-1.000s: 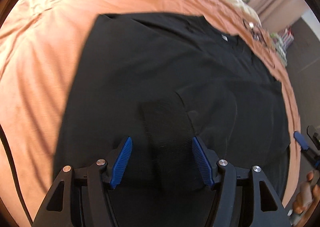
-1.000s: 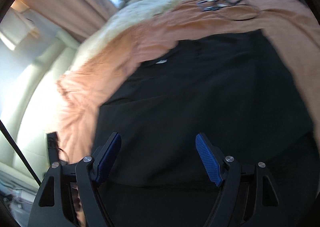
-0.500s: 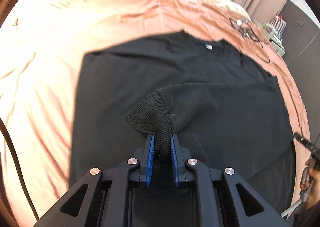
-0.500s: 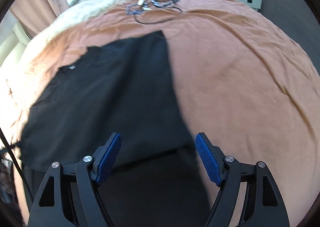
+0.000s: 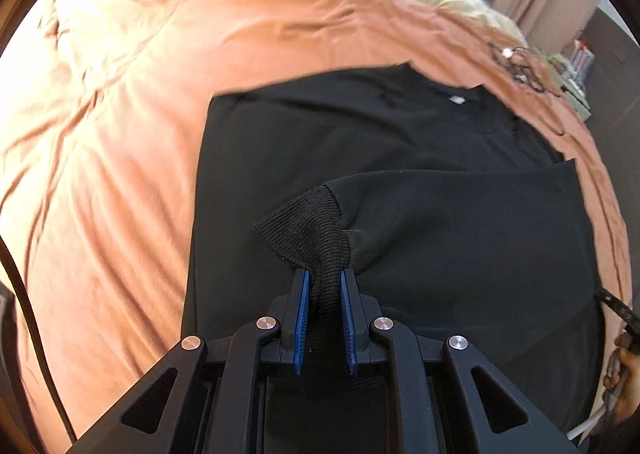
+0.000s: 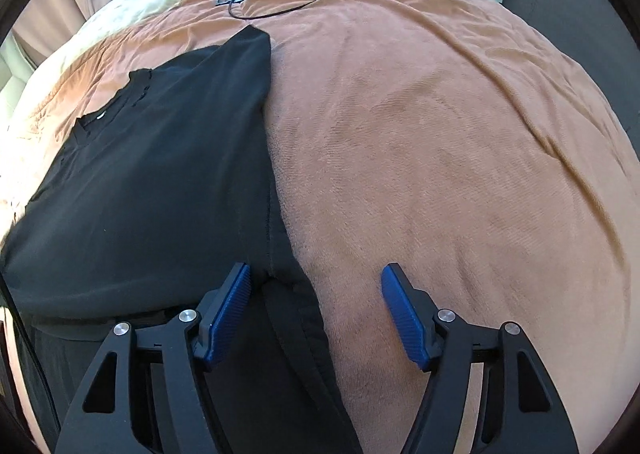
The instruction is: Fold small clothes
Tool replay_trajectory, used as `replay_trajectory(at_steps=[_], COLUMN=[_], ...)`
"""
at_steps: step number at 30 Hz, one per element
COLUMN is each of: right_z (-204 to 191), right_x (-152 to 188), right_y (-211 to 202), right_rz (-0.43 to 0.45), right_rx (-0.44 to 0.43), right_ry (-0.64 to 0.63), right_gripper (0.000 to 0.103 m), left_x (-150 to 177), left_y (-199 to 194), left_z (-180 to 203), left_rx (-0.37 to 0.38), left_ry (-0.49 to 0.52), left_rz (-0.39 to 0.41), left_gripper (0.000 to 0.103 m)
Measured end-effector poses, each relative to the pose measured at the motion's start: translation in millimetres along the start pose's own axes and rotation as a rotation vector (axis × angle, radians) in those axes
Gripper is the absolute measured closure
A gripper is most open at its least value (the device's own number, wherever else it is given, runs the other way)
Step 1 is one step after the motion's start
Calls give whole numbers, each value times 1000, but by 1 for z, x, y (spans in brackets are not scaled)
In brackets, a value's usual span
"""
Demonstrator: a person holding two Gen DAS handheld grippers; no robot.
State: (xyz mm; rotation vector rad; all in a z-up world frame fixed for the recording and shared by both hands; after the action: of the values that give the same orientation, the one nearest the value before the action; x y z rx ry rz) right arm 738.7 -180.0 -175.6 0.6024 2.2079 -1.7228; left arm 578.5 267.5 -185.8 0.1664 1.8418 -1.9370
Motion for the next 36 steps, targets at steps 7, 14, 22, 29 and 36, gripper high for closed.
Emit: replay_trajectory(at_steps=[7,14,22,29,36], right_z=[-4,12,31,63,92], right_x=[11,19,54,104,154], right_y=[5,-11,-68,-125,-157], right_rz=[-20,-8,23,2,-31], right_rx=[-1,-27,-68,-105,-144], right_ry=[-51,-31,-101,-156,-161], right_gripper=[37,37,37,37,37], left_x=[15,38,90,158,232], left_y=[23,-7,-53,-89,-112], left_z=[-17,-48,-62,-62,-65], left_rx=[42,7,39,70,82], left_ry=[15,-12,-48,-65,-108], left_rz=[-39,-29,-3,-4,-14], left_gripper=[67,57,57,57,57])
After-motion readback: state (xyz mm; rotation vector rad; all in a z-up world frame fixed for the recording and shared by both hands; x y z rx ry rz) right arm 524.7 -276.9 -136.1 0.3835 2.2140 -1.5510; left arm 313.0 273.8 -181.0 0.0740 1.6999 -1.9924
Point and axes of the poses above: each gripper's, at about its wrist camera, not at the fingertips, and y roughly the way its jaws point, z to its right, x to its underside, the point moved 4 cm from there along y, roughly the way its jaws point, and after that the axes turned 7 degrees about y, right-handed, at the moved point
